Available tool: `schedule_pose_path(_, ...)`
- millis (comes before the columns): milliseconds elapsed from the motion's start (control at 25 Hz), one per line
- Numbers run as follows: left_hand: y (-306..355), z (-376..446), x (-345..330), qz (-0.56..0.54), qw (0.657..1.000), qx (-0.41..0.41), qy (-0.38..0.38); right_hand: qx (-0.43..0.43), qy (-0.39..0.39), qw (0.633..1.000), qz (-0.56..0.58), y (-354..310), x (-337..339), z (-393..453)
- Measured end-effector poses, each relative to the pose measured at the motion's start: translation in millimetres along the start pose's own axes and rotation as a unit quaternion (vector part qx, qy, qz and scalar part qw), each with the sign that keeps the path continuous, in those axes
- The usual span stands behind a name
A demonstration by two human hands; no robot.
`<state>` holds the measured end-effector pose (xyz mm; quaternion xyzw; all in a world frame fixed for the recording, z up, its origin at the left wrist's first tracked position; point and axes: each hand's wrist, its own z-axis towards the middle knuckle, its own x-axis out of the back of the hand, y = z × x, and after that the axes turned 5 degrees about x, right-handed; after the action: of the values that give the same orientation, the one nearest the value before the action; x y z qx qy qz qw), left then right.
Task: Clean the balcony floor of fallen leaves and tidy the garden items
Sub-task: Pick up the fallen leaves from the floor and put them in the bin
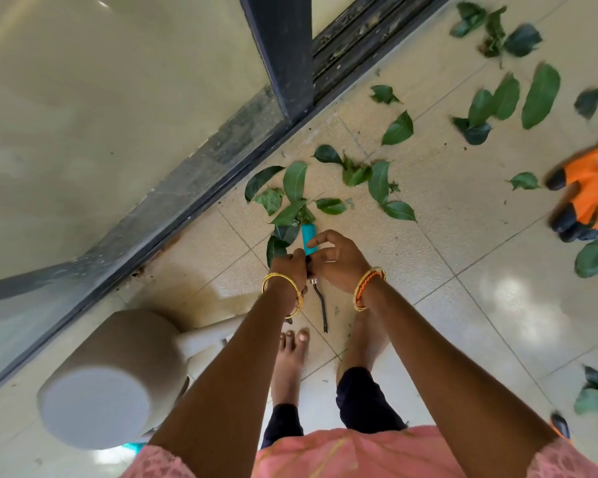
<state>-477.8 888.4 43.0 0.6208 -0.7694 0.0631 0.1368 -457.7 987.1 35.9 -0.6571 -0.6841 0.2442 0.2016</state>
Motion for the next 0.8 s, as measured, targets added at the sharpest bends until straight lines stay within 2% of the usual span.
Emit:
schedule_pose_path(40, 1.6, 1.5, 4.0, -0.018, 1.000, 0.006, -0.002, 0.003, 0.018, 1.000, -0.019, -1.4, 0.0, 5.3)
schedule_pose_path(160, 1.7, 5.6, 12.8, -0.026, 1.000, 0.017, -0.002, 0.036, 0.181, 0.977, -0.107, -2.5, 8.2, 32.3)
schedule_pose_path(200, -1.0, 8.2, 14.6, -0.023, 1.000, 0.018, 0.002, 0.038, 0.214, 0.966, -0.137, -3.0, 11.3, 44.7)
schedule_pose_path(240, -4.8, 12.1, 17.0, -0.025, 0.999, 0.020, 0.008, 0.031, 0.219, 0.960, -0.171, -2.0, 11.8, 58.5)
schedule_pose_path(320, -12.2, 20.9, 21.2, -0.034, 0.999, 0.028, 0.023, 0.002, 0.181, 0.943, -0.279, -1.3, 3.5, 80.4)
schedule_pose_path(400, -17.3, 29.2, 28.4, -0.031, 0.999, 0.022, 0.033, -0.019, 0.157, 0.907, -0.391, -2.3, -15.8, 94.2)
schedule_pose_path(520, -20.9, 45.3, 41.0, -0.051, 0.997, 0.009, 0.049, -0.020, 0.189, 0.858, -0.477, -1.3, -45.6, 103.6)
schedule_pose_path(600, -23.9, 55.0, 48.4, -0.061, 0.997, 0.001, 0.056, 0.002, 0.214, 0.852, -0.478, 5.0, -59.9, 104.4)
schedule_pose_path(800, -33.1, 55.3, 61.2, -0.078, 0.996, 0.001, 0.050, 0.090, 0.268, 0.887, -0.364, 18.6, -64.9, 116.7)
